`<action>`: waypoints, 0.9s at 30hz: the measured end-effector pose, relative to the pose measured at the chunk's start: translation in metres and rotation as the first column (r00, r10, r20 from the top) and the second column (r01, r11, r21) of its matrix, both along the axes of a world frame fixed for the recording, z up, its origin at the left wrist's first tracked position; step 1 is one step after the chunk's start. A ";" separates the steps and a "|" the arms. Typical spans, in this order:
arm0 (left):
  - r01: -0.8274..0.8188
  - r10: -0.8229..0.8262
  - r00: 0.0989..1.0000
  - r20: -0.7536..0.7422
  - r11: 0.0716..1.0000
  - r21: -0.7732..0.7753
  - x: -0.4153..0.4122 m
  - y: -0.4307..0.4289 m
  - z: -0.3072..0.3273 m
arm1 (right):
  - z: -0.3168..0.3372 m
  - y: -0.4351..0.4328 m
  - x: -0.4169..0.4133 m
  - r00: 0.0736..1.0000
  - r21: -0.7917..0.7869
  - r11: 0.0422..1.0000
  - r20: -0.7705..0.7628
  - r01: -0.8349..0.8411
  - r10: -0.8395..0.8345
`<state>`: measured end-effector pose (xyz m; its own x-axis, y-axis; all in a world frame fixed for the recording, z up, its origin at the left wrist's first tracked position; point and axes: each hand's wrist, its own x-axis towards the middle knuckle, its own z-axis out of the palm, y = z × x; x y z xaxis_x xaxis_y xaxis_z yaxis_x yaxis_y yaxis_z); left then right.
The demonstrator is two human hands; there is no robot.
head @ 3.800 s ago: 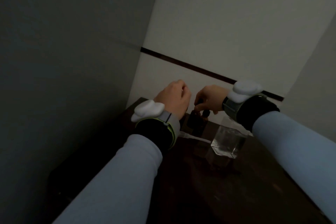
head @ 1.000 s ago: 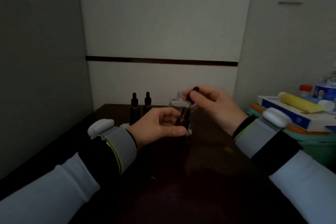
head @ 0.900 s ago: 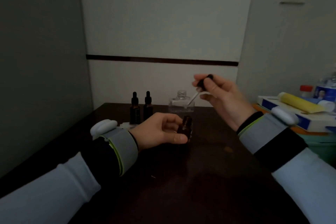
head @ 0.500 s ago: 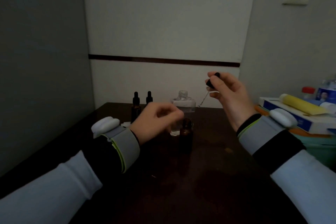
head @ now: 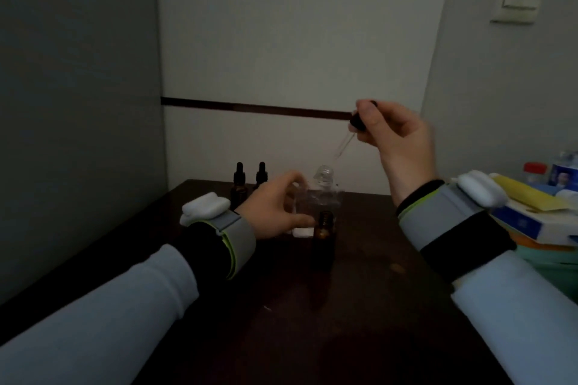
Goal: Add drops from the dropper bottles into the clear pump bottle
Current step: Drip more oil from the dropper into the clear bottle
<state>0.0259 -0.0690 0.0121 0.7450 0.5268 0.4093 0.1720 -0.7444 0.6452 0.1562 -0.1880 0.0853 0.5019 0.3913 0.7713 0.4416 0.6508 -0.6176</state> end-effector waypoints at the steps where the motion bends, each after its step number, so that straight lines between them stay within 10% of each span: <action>1: 0.001 -0.002 1.000 0.005 1.000 0.028 -0.002 -0.001 0.000 | 0.002 0.003 -0.003 1.000 0.005 1.000 0.015 0.005 -0.005; 13: 0.014 -0.015 1.000 0.008 0.998 0.060 -0.004 -0.007 0.001 | -0.015 0.000 -0.001 0.994 0.058 0.997 0.096 0.051 -0.056; 27: 0.023 -0.017 0.998 -0.066 0.995 0.102 -0.009 -0.010 0.007 | -0.045 0.010 -0.004 0.976 -0.241 0.969 0.219 0.064 -0.010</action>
